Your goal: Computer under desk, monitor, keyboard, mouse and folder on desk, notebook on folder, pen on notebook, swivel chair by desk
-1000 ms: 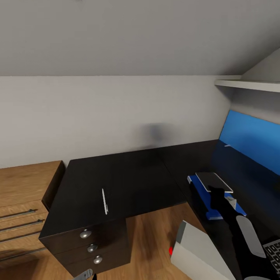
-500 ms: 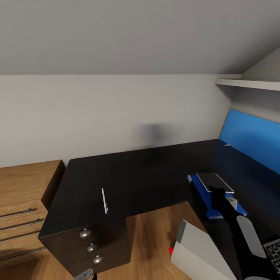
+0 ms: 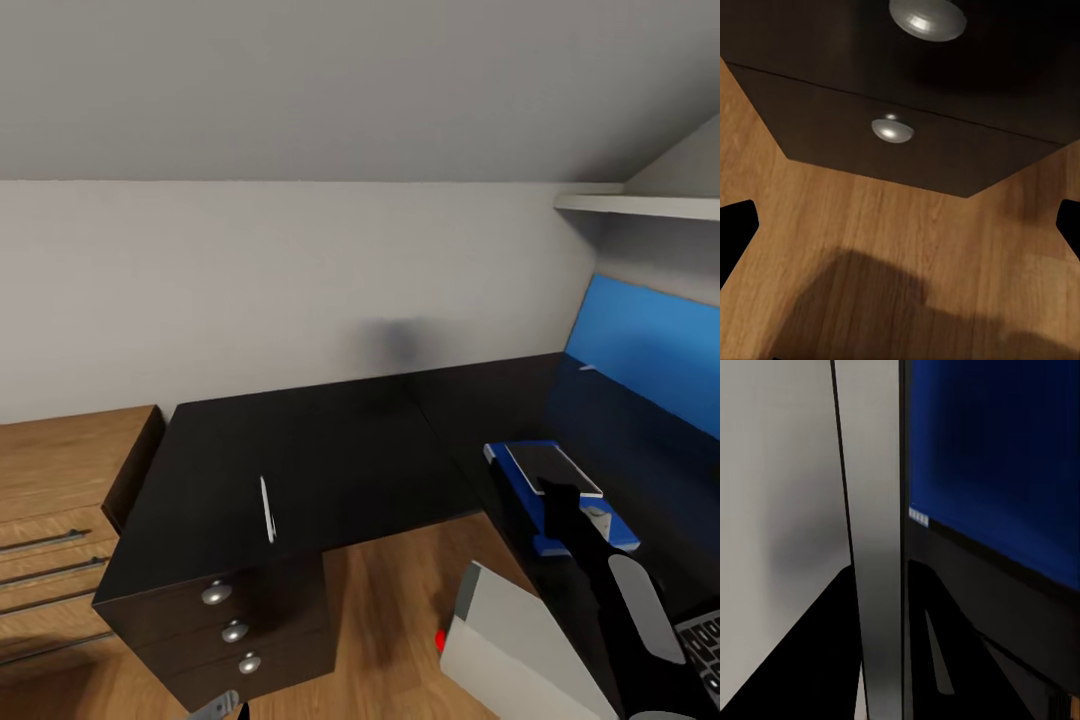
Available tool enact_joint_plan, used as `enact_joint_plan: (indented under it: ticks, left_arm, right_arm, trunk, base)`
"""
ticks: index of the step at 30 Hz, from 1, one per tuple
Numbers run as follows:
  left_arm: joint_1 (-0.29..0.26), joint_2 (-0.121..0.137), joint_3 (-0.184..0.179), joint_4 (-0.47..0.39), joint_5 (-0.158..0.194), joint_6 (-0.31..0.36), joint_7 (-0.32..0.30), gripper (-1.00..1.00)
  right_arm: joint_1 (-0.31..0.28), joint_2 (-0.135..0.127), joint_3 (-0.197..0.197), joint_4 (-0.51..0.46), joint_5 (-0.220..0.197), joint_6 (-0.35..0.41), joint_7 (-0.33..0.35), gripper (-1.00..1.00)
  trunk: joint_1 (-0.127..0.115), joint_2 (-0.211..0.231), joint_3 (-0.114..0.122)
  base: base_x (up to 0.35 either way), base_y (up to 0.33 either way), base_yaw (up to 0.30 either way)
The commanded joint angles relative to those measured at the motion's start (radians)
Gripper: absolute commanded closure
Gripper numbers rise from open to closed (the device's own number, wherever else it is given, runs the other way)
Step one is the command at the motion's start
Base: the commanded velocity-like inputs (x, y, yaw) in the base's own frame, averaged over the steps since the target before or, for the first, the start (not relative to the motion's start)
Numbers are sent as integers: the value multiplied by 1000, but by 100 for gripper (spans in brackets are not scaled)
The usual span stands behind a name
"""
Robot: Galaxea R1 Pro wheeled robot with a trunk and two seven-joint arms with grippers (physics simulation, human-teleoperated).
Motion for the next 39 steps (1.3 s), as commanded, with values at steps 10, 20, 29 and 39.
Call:
enact_joint_plan:
  ticks: [10, 20, 29, 39]
  left_arm:
    - [0, 2, -3, 0, 10, -3, 6, -100]
    - [0, 2, -3, 0, 10, -3, 7, -100]
    - [0, 2, -3, 5, 11, -3, 8, -100]
    - [0, 2, -2, 8, 11, -4, 9, -100]
  right_arm:
    - [-1, 0, 0, -3, 6, -16, -5, 100]
    - [-1, 0, 1, -3, 25, -27, -5, 100]
    - [-1, 0, 2, -3, 26, -28, -5, 100]
    - [-1, 2, 4, -3, 27, -29, -6, 100]
  trunk:
    - [8, -15, -7]
    - [8, -15, -7]
    - [8, -15, -7]
    - [8, -15, -7]
  base:
    - [0, 0, 0]
    - [65, -54, 0]
    - [62, -55, 0]
    - [25, -23, 0]
